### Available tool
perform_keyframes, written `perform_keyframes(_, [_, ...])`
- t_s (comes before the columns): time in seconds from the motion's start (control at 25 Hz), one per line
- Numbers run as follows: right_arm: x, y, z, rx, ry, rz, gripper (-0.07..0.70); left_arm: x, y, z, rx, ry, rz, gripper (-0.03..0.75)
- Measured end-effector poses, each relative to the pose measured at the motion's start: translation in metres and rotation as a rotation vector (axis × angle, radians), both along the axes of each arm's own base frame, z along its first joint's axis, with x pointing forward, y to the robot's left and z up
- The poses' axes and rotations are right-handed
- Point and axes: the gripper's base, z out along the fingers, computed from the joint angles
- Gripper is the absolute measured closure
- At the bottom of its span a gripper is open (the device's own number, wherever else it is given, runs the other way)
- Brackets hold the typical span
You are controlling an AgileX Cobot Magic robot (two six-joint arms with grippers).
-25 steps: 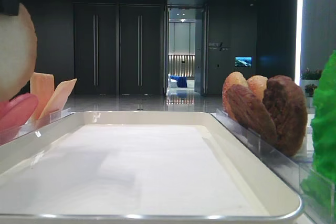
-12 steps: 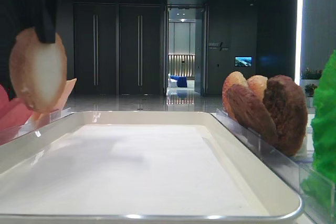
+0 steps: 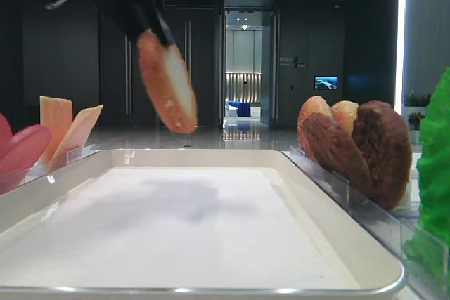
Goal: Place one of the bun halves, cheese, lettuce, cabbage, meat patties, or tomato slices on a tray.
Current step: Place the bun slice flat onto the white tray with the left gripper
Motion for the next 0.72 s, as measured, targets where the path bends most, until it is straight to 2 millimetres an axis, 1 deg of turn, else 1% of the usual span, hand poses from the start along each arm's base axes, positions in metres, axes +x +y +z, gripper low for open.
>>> perform_keyframes(0.08, [0.000,0.000,0.000,0.000,0.000,0.000,0.160,-0.002,-0.004,-0.005,-0.056,0.007,-0.016,0.595])
perform_keyframes(0.2, [0.000,0.000,0.000,0.000,0.000,0.000,0.160,-0.008,-0.008,-0.019,-0.136,0.024,-0.022,0.595])
perform_keyframes(0.24, [0.000,0.000,0.000,0.000,0.000,0.000,0.160,-0.008,-0.008,-0.019,-0.136,0.024,-0.022,0.595])
perform_keyframes(0.48, [0.000,0.000,0.000,0.000,0.000,0.000,0.160,-0.009,-0.007,-0.033,-0.152,0.010,-0.009,0.595])
perform_keyframes(0.72, [0.000,0.000,0.000,0.000,0.000,0.000,0.160,-0.004,-0.010,-0.053,-0.136,0.031,-0.008,0.595])
